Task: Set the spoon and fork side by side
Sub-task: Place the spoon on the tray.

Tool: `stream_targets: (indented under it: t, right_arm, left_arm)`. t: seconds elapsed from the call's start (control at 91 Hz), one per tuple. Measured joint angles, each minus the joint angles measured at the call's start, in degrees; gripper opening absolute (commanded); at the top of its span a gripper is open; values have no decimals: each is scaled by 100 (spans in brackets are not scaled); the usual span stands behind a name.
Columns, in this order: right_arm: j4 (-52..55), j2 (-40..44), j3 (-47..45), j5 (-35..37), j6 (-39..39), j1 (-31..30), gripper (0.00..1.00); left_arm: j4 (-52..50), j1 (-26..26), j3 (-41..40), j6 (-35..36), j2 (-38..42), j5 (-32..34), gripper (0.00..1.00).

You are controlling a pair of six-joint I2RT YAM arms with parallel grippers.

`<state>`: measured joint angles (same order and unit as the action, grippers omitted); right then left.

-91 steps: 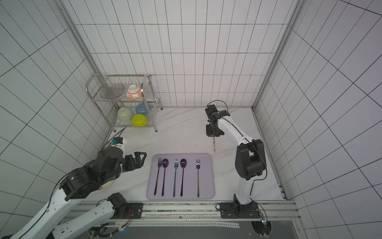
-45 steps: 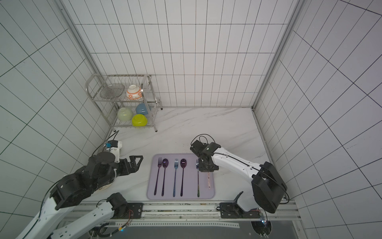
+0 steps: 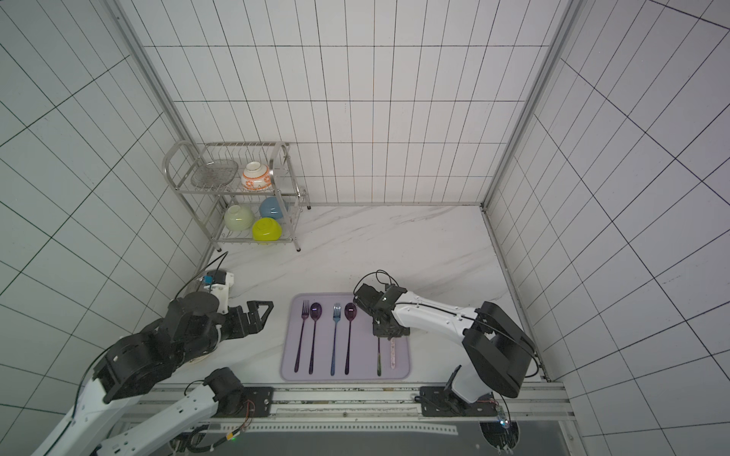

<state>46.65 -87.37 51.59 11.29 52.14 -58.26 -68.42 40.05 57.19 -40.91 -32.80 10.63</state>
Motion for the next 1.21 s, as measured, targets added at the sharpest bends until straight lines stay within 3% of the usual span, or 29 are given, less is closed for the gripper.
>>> stream_targets:
  t: [0.923, 1.099, 1.209]
  right_arm:
    - [-278, -284, -179, -151, 96, -188, 0]
    - [-278, -286, -179, -146, 125, -214, 9]
    - [-275, -286, -179, -142, 140, -214, 23]
  left_arm:
    - [-17, 0, -107, -68, 2, 4, 98]
    - [-15, 0, -107, -68, 0, 4, 98]
    - [-17, 0, -107, -68, 0, 4, 98]
